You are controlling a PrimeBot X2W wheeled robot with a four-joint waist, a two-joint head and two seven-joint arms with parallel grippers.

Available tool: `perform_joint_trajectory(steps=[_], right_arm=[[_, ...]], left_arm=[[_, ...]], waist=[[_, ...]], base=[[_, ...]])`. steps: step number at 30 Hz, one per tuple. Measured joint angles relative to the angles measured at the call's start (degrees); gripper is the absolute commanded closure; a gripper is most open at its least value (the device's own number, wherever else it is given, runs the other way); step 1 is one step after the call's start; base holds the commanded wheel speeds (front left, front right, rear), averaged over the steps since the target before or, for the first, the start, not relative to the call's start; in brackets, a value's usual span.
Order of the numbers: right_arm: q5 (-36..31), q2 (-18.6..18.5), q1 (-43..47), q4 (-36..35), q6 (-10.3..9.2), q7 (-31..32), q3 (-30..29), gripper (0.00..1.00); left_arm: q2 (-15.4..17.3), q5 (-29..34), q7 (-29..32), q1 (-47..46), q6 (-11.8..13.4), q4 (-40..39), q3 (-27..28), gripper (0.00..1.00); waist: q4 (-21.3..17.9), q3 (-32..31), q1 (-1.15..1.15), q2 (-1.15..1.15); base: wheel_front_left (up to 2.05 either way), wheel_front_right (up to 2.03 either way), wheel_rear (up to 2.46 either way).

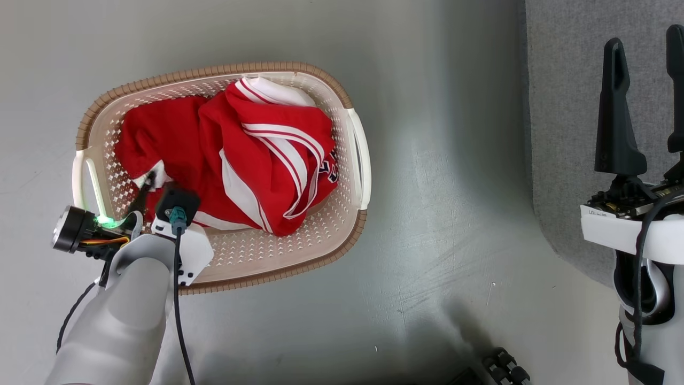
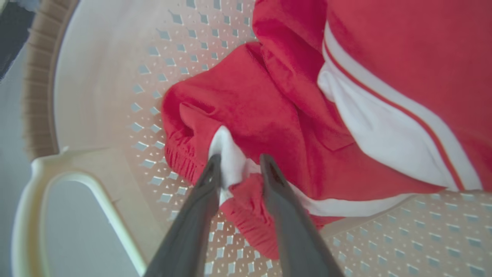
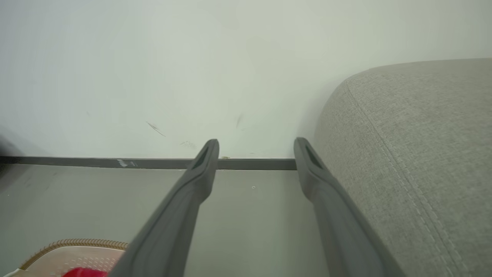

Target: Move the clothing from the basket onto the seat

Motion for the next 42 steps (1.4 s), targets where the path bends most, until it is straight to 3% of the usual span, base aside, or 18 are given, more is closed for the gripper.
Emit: perform_joint_trajectory(steps=[9,23,33,42], right_arm=[[0.0,0.0,-0.2,0.6,0.0,0.0,-0.1,0.0],[0.0,-0.1,-2.7,1.9,0.0,0.0,0.9,0.0],[-1.4,-0.2,-3.5,3.3,0.0,-0.2,-0.3,0.0],[-3.0,-0.2,-3.2,4.6,0.0,-0.2,-0.9,0.0]], left_arm=[[-1.2,-0.8,-0.9,-1.3,0.0,0.2,0.2,1.0],[-2.5,-5.3,-2.9,-1.1,-3.5,-6.1,0.8,1.0],[-2.5,-6.2,-2.9,3.0,-7.2,-22.1,-2.3,1.0],[-2.4,-8.8,-2.9,9.5,-8.2,-33.3,-2.6,1.0]], waist=[[0.5,-0.5,0.0,0.0],[2.6,-2.7,0.0,0.0],[4.5,-6.0,0.0,0.0],[6.1,-10.1,0.0,0.0]], base=[[0.0,0.0,0.0],[0.0,0.0,0.0],[0.0,0.0,0.0],[0.0,0.0,0.0]])
